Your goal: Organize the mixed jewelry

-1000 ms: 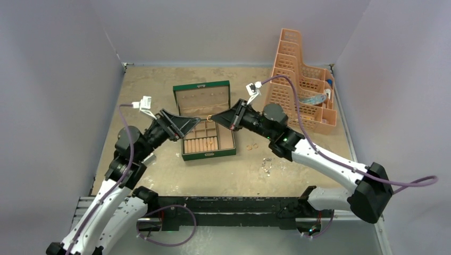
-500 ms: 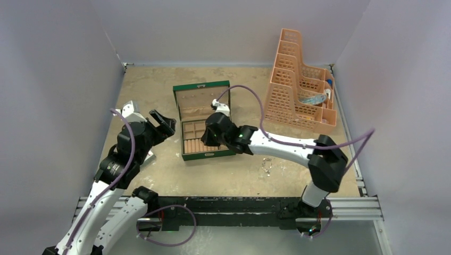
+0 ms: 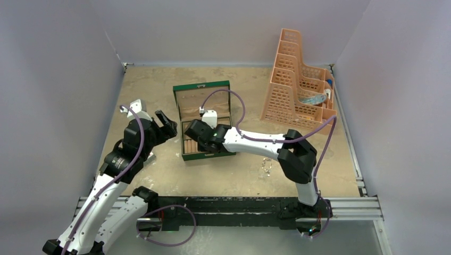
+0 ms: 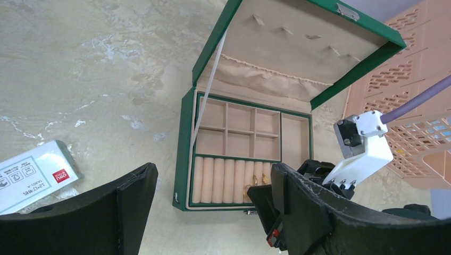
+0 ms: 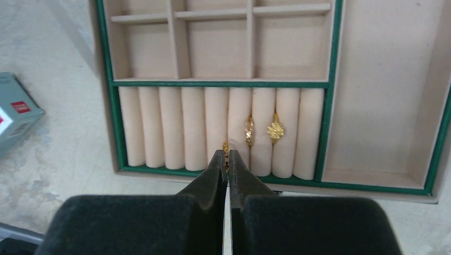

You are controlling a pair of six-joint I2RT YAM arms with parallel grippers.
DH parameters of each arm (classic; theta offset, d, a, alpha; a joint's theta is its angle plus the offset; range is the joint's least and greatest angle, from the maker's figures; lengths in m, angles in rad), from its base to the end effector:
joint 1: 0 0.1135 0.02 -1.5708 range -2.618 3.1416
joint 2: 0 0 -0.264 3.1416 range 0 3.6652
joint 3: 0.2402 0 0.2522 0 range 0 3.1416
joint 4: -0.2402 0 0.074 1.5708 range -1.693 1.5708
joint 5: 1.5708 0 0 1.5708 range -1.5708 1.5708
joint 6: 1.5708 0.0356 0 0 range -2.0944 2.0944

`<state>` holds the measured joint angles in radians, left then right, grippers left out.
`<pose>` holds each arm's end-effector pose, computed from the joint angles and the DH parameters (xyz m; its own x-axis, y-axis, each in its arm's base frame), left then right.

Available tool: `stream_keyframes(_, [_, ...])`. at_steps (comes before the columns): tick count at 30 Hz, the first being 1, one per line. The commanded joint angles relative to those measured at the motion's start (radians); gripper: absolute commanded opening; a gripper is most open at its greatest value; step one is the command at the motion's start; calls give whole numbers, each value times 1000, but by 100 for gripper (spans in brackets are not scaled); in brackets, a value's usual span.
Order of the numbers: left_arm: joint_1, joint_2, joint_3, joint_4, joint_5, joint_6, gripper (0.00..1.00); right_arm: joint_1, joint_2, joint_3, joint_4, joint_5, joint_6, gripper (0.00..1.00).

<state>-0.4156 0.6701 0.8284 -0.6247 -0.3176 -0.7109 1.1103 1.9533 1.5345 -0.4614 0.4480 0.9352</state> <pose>0.1342 -0.0471 0.3268 -0.3955 -0.5030 -0.7685 -0.1712 0.8624 -0.4764 0.2068 0.3822 0.2318 -0.7544 0.1113 -0.6469 -0.1309 0.9402 0.3144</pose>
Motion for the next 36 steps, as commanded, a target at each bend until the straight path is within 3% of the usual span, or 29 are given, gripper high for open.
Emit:
stream_keyframes(1, [-2,-11,29,7,0,28,79,3,-6,68,-120,103,60,0])
stream_keyframes(36, [-2,-11,26,3,-1,27,79,3,99,130,-58,94,8,0])
